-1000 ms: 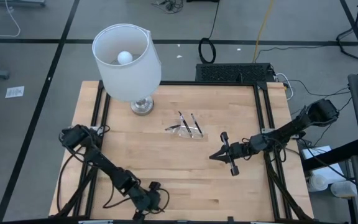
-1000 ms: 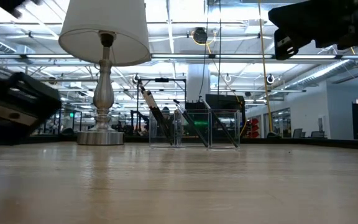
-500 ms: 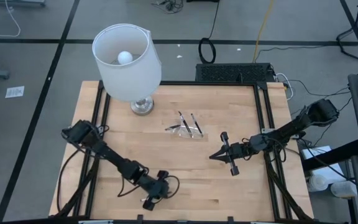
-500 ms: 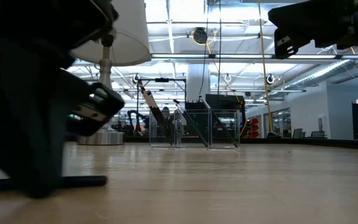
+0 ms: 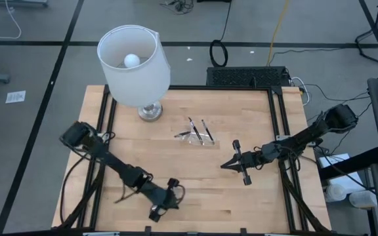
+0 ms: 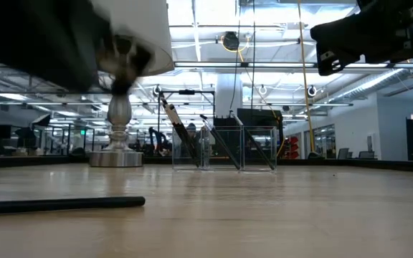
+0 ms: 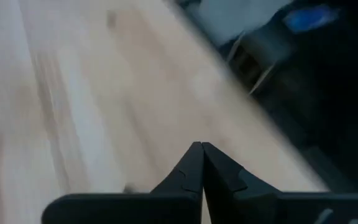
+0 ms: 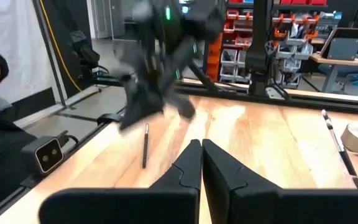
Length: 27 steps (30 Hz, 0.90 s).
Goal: Sort items
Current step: Put the eyeshadow brush into the transparent organizer
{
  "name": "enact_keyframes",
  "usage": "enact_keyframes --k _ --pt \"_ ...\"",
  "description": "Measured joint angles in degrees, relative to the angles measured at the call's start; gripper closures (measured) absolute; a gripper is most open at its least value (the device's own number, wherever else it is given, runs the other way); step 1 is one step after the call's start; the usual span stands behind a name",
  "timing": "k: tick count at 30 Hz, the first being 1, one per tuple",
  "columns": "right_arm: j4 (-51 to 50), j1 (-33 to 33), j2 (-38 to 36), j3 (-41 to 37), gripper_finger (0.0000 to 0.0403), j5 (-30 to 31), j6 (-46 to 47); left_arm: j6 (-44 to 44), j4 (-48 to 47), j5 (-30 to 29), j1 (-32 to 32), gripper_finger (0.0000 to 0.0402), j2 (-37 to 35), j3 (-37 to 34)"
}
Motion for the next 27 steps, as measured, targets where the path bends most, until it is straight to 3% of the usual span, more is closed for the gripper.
enact_keyframes --k 5,12,15,18,22,24,27 --pt "-0.09 0.27 0.0 0.0 0.0403 -0.22 0.02 5.58 -6.36 -2.59 -4.22 0.0392 -10.33 0.02" --pt "0.47 1.01 -0.02 0.0 0.0403 -0.22 -0.47 15.27 -12.9 -27.11 -14.56 0.0398 -26.55 -3.92" --pt "0.06 1.04 0.0 0.0 0.0403 -0.53 -0.44 14.38 -11.19 -32.17 -15.71 0.0398 -34.81 -10.1" --pt "-0.19 1.53 -0.01 0.0 0.0403 -1.62 -1.19 13.09 -1.19 -31.94 -16.0 0.0399 -43.11 -20.42" --pt "-1.87 2.14 0.0 1.28 0.0403 -1.44 -1.49 13.88 22.81 -32.26 -15.99 0.04 -48.18 -35.5" --pt "-7.05 2.16 -0.01 4.22 0.0403 -1.04 0.81 14.43 32.58 -32.38 -15.76 0.04 -47.91 -41.09" --pt "-21.39 2.51 1.24 12.61 0.0403 0.72 3.71 13.64 39.89 -32.82 -15.31 0.04 -46.46 -46.66"
